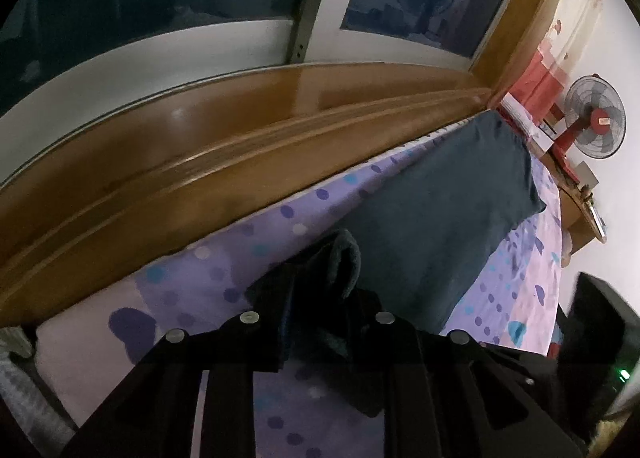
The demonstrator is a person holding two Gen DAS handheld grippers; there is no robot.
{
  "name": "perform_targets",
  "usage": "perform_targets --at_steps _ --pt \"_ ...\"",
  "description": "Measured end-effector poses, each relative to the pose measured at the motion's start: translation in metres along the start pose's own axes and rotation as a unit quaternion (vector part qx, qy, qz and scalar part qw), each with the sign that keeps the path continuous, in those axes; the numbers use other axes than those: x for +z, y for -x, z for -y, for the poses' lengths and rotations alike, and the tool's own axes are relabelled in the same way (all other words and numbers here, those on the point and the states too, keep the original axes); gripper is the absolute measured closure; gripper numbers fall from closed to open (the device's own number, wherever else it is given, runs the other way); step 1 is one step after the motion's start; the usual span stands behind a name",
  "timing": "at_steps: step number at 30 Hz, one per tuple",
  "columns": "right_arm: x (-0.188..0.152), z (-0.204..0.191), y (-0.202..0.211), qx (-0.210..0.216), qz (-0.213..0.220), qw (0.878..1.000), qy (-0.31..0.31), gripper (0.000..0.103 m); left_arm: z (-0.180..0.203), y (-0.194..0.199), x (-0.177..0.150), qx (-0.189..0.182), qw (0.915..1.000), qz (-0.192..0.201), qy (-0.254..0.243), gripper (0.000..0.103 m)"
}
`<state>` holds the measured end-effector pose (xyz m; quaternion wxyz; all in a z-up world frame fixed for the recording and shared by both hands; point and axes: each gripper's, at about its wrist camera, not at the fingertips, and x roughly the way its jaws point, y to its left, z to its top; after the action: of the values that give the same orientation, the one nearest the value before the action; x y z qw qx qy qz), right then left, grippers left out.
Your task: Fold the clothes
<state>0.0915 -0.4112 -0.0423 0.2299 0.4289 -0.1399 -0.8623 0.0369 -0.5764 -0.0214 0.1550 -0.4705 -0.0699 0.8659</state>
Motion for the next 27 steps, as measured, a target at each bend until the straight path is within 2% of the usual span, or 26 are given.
perform_targets --at_steps 5,10,12,13,15,16,19,24,27 --pt "-0.003 0.025 -0.011 -0.001 -0.023 0.999 -0.042 0.085 0.007 0.013 0.0 0.006 0.9999 0.013 0.001 0.078" --pt "0.001 0.034 -0.011 0.008 -0.037 0.998 -0.059 0.082 0.01 0.023 0.0 0.019 0.9995 0.023 0.003 0.076" --pt "0.006 0.03 -0.01 -0.017 -0.039 0.999 -0.032 0.074 0.01 0.025 0.0 0.026 0.9993 0.025 0.005 0.075" --pt "0.006 0.027 -0.003 -0.033 -0.029 0.999 -0.013 0.07 0.01 0.024 -0.002 0.029 0.9993 0.022 0.007 0.075" --pt "0.005 0.02 0.013 -0.063 -0.006 0.998 0.018 0.054 0.01 0.015 -0.005 0.025 0.9995 0.013 0.015 0.075" --pt "0.006 0.018 0.02 -0.068 0.004 0.997 0.03 0.052 0.009 0.01 -0.006 0.023 0.9995 0.009 0.018 0.075" --pt "0.008 0.014 0.036 -0.068 0.019 0.996 0.061 0.051 0.01 -0.007 -0.008 0.009 0.9996 -0.004 0.024 0.075" --pt "0.005 0.007 0.023 -0.039 -0.008 0.992 0.116 0.051 0.021 -0.046 -0.005 0.002 0.9995 -0.032 0.006 0.075" --pt "0.007 0.012 0.001 -0.039 -0.032 0.991 0.124 0.051 0.024 -0.071 -0.007 0.028 0.9981 -0.055 0.005 0.075"
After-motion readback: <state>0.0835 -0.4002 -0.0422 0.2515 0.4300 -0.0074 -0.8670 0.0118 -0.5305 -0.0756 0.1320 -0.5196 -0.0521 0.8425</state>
